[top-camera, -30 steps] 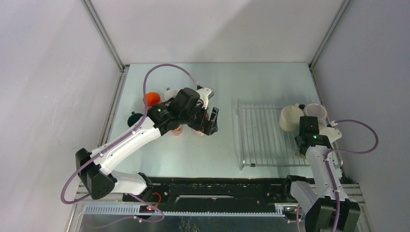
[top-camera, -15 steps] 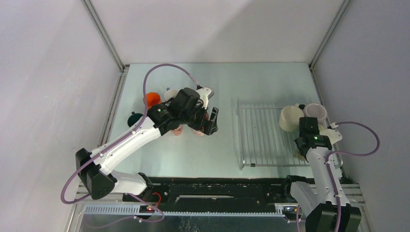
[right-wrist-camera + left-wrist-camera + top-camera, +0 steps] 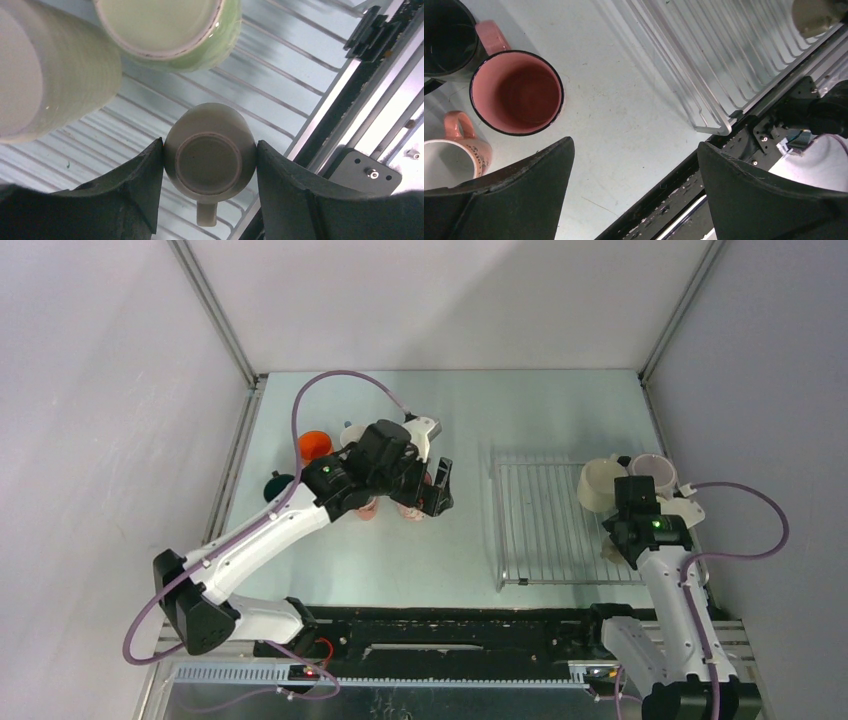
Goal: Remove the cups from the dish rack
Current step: Unload the cup from the dish rack, then place the cup at the center of the board.
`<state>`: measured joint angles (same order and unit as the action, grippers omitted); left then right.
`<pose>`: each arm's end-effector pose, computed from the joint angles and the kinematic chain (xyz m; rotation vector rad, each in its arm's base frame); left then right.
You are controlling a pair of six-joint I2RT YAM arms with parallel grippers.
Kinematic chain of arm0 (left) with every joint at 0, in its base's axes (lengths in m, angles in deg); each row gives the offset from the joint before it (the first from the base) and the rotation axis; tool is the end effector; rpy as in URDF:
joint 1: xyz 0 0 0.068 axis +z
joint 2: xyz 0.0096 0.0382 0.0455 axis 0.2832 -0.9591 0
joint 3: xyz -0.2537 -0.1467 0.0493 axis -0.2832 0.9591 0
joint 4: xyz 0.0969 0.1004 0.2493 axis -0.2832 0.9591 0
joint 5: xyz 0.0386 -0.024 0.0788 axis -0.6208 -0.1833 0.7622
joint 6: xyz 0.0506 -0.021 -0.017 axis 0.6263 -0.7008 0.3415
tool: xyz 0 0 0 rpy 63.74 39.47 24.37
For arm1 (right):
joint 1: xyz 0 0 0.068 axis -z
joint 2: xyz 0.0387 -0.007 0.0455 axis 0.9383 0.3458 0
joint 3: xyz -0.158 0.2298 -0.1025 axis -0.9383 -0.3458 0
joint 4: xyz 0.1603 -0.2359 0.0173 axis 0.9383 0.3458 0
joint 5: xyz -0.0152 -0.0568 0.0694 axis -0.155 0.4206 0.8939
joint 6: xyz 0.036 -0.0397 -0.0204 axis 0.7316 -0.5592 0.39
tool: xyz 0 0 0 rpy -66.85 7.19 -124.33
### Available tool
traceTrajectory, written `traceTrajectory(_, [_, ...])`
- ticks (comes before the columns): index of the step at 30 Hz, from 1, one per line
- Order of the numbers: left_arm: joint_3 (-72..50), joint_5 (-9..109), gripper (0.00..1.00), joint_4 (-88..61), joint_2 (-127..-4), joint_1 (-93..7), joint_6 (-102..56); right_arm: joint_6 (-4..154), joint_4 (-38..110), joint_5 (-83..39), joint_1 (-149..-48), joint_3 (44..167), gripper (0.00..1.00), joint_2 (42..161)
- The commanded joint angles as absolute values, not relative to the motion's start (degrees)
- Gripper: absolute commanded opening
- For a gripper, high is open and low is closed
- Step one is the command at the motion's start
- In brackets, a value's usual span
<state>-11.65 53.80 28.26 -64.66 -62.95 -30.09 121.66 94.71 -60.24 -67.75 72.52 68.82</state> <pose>0.2052 -0.2207 0.3701 0.6156 2.2951 -0.6586 0.1481 -0.0259 0.2653 1.2949 2.1330 -0.3708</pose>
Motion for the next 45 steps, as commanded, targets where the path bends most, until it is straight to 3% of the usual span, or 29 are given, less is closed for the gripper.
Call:
traceTrajectory(1, [-10.61,52.99,1.00,23.21,-61.38,-63.43,-32.64,124.34,95.91,-58.94,-71.53,76.68,0.35,68.61])
traceTrajectory(11, [-4.99,47.75,1.00,13.98,-59.64,-63.20,-38.15,131.22,98.56,-57.35,-83.56,82.86,0.36,71.15])
traceTrajectory(21, [1.38,48.50,0.98,-5.46,-61.74,-67.58,-42.10,133.81,96.84,-51.27,-87.81,88.14,0.36,75.92])
traceTrajectory(45, [9.59,32.14,0.75,-38.22,-67.61,-61.90,-70.17,130.76,77.01,-24.22,-88.52,96.30,0.36,80.49])
